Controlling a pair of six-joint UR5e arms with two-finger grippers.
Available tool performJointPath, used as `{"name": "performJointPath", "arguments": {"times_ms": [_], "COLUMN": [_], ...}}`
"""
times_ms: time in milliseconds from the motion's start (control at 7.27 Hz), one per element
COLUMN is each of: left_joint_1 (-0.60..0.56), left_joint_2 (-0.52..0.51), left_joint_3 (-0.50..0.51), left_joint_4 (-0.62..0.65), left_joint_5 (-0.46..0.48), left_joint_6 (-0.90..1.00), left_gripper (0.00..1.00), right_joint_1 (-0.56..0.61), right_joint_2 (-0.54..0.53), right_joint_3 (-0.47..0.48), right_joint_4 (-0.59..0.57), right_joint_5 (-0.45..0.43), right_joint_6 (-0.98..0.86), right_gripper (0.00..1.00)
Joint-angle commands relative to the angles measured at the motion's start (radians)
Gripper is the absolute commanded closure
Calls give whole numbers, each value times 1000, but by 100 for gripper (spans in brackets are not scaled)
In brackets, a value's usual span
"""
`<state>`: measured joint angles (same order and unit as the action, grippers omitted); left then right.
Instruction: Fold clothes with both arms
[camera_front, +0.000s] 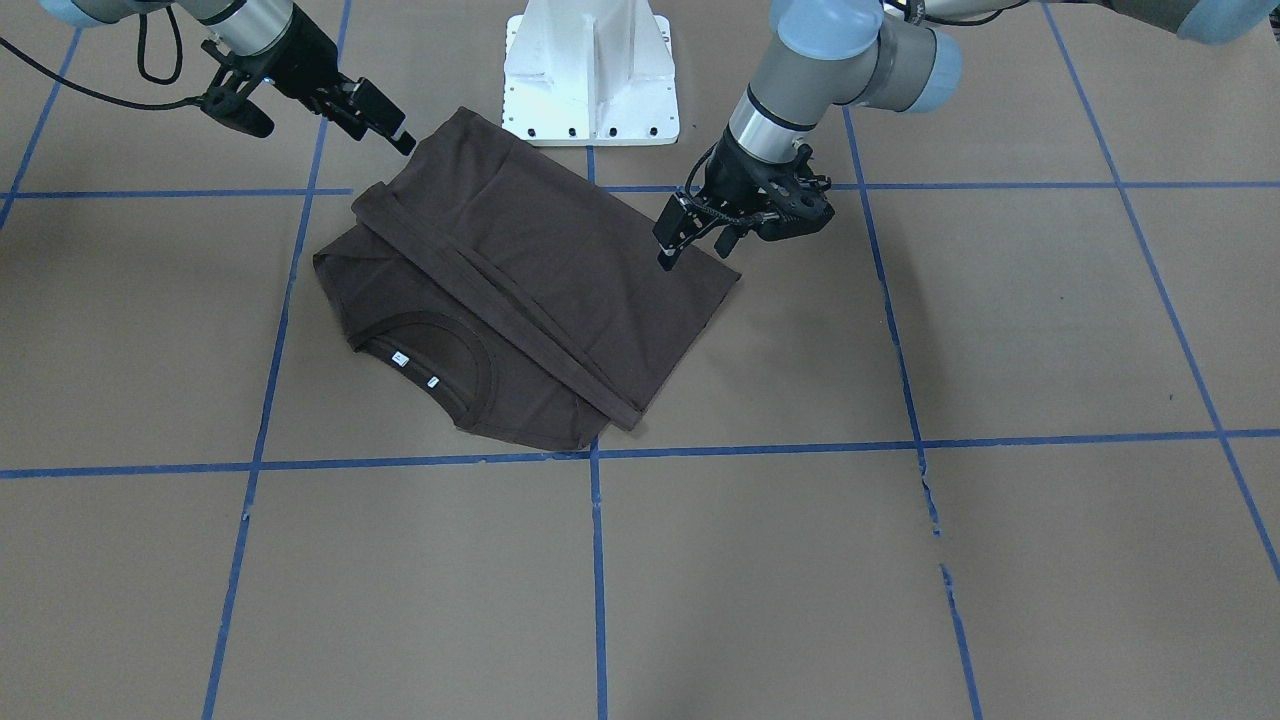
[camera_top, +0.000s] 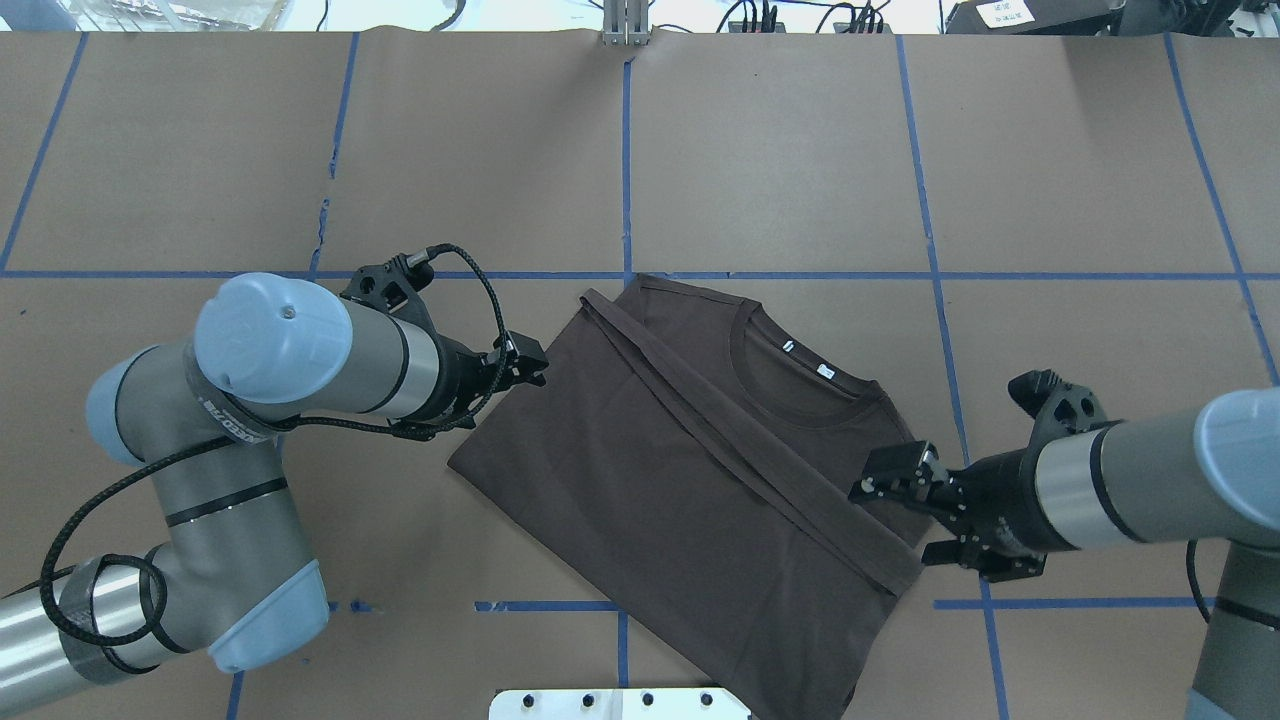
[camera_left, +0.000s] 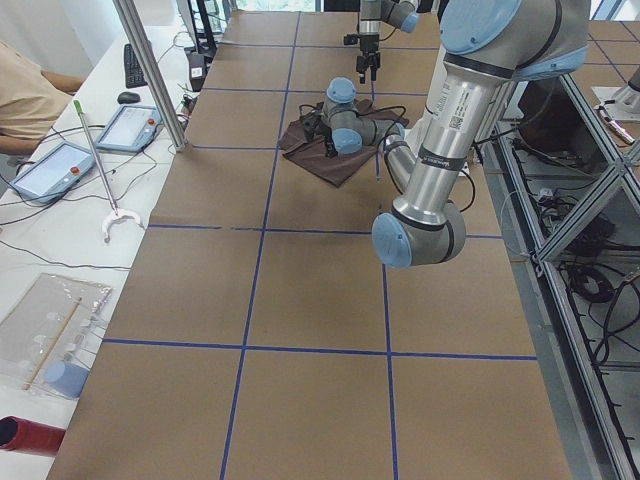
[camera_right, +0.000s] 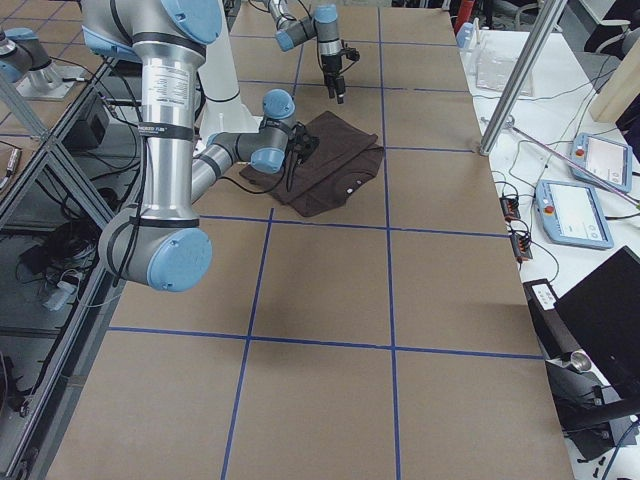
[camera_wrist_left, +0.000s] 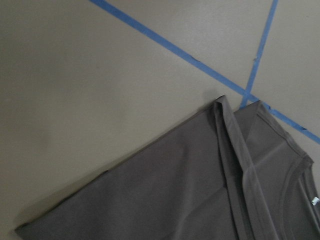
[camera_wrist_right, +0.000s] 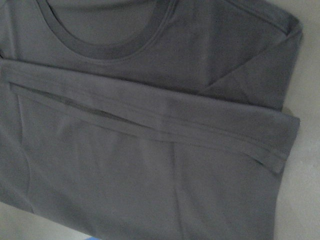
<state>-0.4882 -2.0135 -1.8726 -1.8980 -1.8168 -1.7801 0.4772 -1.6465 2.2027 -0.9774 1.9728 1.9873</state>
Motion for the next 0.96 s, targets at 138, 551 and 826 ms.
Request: {"name": "performJointPath", "arguments": {"times_ms": [138, 551, 826], "left_joint_1": [71, 77, 88], "left_joint_2": [16, 50, 48], "left_joint_3": [4, 18, 58], "left_joint_4": [60, 59, 54], "left_joint_5": [60, 91, 99], "left_joint_6": [-41, -45, -42], "left_gripper": [21, 25, 29], "right_joint_1": [105, 132, 132], "right_joint_2": [7, 13, 14], "right_joint_3": [-55, -98, -101], "right_joint_4": [-3, -3, -3], "right_joint_5": [6, 5, 5], "right_joint_6": [-118, -176, -177], "right_gripper": [0, 0, 0]}}
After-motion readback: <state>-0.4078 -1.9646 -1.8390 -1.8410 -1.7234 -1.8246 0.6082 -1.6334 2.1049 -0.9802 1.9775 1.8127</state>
